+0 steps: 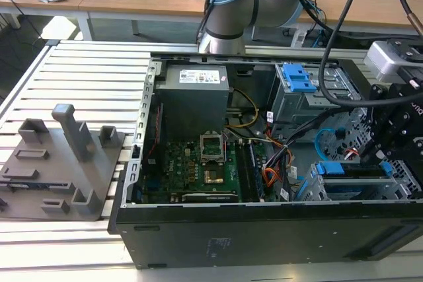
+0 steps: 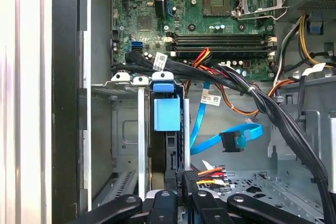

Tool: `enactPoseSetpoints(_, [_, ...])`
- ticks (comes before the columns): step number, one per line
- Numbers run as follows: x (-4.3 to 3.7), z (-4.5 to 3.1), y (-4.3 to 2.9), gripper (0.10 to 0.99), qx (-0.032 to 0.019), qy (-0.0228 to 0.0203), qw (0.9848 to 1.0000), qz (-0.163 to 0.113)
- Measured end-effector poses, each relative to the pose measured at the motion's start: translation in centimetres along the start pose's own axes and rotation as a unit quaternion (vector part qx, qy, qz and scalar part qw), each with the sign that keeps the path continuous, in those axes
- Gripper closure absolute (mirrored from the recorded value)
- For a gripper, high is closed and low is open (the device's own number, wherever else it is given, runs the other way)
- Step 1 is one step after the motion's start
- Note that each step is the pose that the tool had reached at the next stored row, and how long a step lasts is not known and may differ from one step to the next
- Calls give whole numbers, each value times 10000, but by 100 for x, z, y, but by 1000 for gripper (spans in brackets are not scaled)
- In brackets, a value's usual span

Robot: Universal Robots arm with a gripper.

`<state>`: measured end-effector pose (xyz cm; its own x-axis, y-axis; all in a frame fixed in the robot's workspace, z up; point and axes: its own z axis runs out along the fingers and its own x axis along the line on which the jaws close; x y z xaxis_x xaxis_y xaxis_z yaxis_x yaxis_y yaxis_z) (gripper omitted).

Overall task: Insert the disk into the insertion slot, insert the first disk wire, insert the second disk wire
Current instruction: 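Insert the first disk wire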

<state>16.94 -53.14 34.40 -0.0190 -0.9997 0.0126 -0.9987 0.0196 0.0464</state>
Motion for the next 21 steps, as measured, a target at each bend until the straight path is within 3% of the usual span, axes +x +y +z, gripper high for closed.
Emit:
enactPoseSetpoints(6, [25, 25, 0, 914, 1, 2, 10000, -13])
enactPoseSetpoints(11, [24, 37, -27, 914, 0, -41, 10000, -16])
enactPoseSetpoints(18, [25, 37, -34, 914, -1, -74, 10000, -17])
enactPoseSetpoints(21, [33, 75, -36, 914, -1, -76, 10000, -18])
